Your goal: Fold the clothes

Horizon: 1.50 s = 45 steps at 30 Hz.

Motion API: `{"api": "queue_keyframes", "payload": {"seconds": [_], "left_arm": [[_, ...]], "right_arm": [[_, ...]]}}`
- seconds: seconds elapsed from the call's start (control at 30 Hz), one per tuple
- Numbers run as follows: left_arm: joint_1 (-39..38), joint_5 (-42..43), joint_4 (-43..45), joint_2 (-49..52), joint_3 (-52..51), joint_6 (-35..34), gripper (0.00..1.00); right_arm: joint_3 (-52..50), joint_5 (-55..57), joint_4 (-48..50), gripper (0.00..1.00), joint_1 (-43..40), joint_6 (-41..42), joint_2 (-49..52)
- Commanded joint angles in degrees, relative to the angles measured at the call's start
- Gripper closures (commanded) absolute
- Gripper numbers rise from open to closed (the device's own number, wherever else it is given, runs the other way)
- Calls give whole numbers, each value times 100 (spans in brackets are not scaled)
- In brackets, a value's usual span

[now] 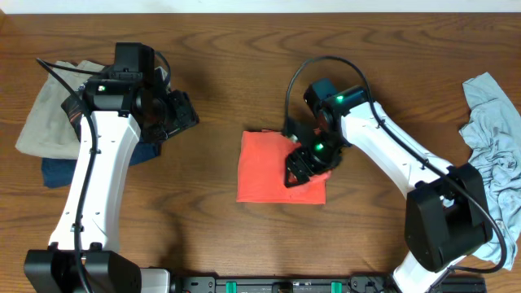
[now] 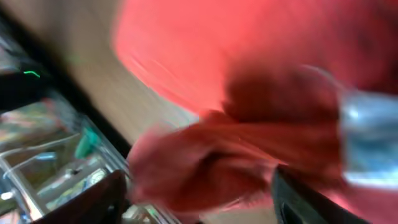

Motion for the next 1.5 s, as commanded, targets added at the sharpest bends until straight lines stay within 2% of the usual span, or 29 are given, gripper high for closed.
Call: {"api": "queue_keyframes", "payload": {"seconds": [0.0,0.07,0.1,0.13,0.17,0.2,0.23,0.27,0.33,0.43,0.5,0.57,0.67,0.87,1.07,1.13,1.3,1.47], "left_arm": [[20,-15,-44,7,2,85,40],[20,-15,-70,7,2,85,40],[20,-15,-83,7,2,85,40],[20,-15,-105,7,2,85,40],[20,-15,-122,7,2,96,40],[20,-15,-129,7,0,101,40],[20,-15,-142,7,-2,101,40],[20,-15,-149,7,-2,101,40],[20,-15,-166,7,-2,103,39],[17,-15,-188,7,-2,103,39],[13,-13,-190,7,-13,103,39],[2,-13,-186,7,-42,122,38],[2,-15,-181,7,-83,146,35],[2,-13,-188,9,-109,254,35],[-138,-13,-149,74,-116,391,34],[-236,-13,-138,140,-116,487,33],[-566,-13,-79,407,-116,809,28],[-874,-13,-37,855,-116,960,26]], "right_arm": [[-90,1502,-321,24,-70,44,44],[-240,1926,-496,30,-166,114,44],[-306,2131,-527,36,-225,262,44],[-398,2393,-525,49,-317,516,44],[-459,2570,-514,54,-391,691,44],[-522,2778,-501,66,-485,927,44],[-568,2951,-490,73,-573,1145,44],[-619,3145,-479,77,-697,1462,44],[-656,3244,-485,76,-916,1764,44],[-656,3204,-505,85,-1213,1867,42],[-654,2962,-492,86,-1338,1849,35],[-625,2319,-433,76,-1384,1493,-2],[-520,1126,-214,71,-1325,841,-188],[-463,-678,321,59,-1139,240,-632],[-647,-166,413,58,-815,343,-533],[-787,92,483,62,-710,487,-450],[-1405,960,933,86,-573,1237,-273],[-2004,1742,1305,94,-697,1971,-251]]}}
